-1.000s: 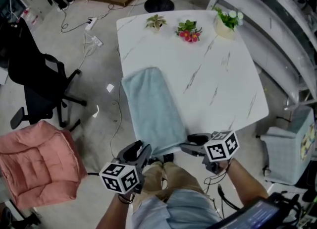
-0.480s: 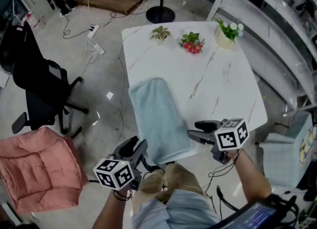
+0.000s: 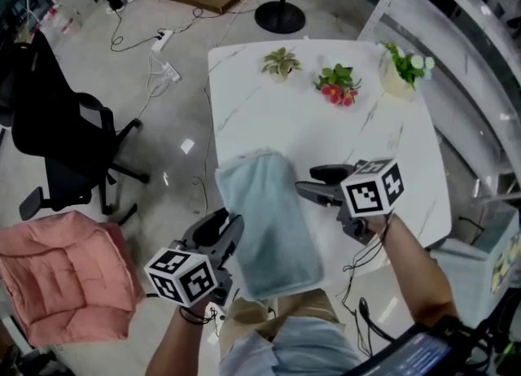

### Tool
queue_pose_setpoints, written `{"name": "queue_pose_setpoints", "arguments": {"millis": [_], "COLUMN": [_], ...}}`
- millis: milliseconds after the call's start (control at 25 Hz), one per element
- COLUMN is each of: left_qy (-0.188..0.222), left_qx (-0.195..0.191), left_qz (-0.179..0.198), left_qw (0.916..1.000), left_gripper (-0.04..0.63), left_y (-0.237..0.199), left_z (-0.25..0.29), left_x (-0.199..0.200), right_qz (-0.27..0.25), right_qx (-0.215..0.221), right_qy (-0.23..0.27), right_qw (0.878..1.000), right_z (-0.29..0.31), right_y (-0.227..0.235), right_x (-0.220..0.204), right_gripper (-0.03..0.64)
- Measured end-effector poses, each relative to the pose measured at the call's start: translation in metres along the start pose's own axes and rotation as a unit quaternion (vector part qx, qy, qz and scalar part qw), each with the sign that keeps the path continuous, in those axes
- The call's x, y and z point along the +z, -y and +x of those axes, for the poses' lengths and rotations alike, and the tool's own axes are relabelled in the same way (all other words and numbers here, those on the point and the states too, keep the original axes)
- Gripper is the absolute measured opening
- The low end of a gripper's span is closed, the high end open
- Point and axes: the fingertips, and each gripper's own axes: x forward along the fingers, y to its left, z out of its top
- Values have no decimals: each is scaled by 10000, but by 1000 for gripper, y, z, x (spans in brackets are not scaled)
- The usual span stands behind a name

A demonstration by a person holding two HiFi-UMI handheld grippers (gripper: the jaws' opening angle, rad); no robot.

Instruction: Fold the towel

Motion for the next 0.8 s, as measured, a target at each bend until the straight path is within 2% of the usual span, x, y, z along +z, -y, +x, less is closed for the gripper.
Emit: {"name": "queue_pose_setpoints", "arguments": {"millis": [160, 400, 800], "left_qy": [-236, -594, -671], "left_qx": [-90, -106, -194], "left_qz": [-137, -341, -449], "left_qw": [9996, 9976, 9965], "left_gripper": [155, 150, 133], "left_y": [-4, -11, -6], "left_z": [20, 33, 22], "left_x": [-1, -19, -18], "right_qz": [165, 354, 613], "right_qx": [95, 421, 812], "right_qy": [-318, -875, -1408], "right_qw": [9993, 9946, 9848], "right_z": [30, 65, 95], "right_y": [21, 22, 11], "right_x": [21, 24, 32], "right_gripper": [244, 268, 252]}}
